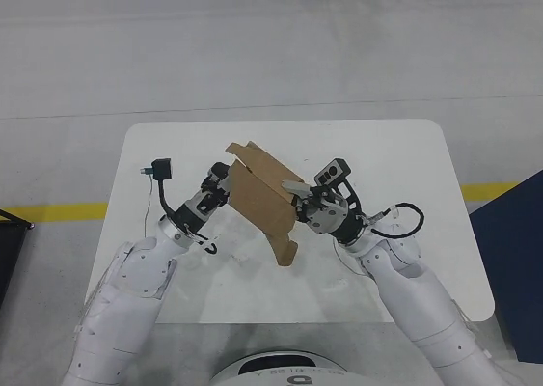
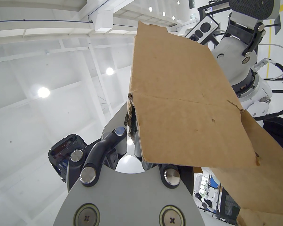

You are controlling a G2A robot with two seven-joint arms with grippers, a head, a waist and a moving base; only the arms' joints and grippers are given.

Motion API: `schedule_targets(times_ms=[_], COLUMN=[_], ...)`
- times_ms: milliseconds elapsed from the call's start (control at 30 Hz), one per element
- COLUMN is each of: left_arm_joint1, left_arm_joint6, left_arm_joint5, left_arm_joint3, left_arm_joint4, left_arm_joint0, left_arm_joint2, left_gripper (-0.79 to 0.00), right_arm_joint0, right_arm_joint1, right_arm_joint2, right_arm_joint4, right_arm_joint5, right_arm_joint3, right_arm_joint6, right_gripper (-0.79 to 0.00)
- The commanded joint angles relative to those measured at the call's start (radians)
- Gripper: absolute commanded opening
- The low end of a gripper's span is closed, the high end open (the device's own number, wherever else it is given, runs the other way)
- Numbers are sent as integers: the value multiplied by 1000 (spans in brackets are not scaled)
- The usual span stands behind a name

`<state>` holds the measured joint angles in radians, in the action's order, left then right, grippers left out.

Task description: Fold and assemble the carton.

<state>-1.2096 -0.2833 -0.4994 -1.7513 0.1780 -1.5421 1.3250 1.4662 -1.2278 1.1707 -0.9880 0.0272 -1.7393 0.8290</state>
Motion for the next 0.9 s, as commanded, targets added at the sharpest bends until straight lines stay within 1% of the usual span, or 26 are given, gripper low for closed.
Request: schedule_targets(times_ms=[0,133,200,333,433,600,667,733,867], left_arm_joint1=[2,4,5,3,-1,-4,-5,-5,-3], left_arm_joint6=[3,17,28,63,90,76,58,39,10], left_arm_joint5=[-3,1,20,112,216,334,345,335,278], left_arm_joint3=[-5,-10,-8,-7,-20,-49,-58,-67,-100], left_arm_joint4=[-4,-9,0,48,90,137,142,144,134], left_arm_joint0=[-10,-27,-33,-30,-19,-1,6,12,8], left_arm_joint2=[14,34,41,42,29,4,-5,-11,-15], left_gripper=[0,0,0,0,0,0,0,0,0], right_arm_joint0=[10,10,10,13,15,15,13,12,10], right_arm_joint1=[2,2,2,1,1,0,0,0,-1], right_arm_joint2=[13,13,13,10,-2,-15,-17,-17,-21], right_arm_joint4=[-1,-1,-1,-9,1,4,8,9,10], right_arm_joint5=[0,0,0,-6,-25,-32,-35,-37,-44], right_arm_joint3=[-3,-3,-3,-9,-12,-11,-10,-8,-5], right_arm_joint6=[1,1,1,-11,-1,13,15,14,12], right_gripper=[-785,-785,-785,-785,-785,-785,-785,-785,-785])
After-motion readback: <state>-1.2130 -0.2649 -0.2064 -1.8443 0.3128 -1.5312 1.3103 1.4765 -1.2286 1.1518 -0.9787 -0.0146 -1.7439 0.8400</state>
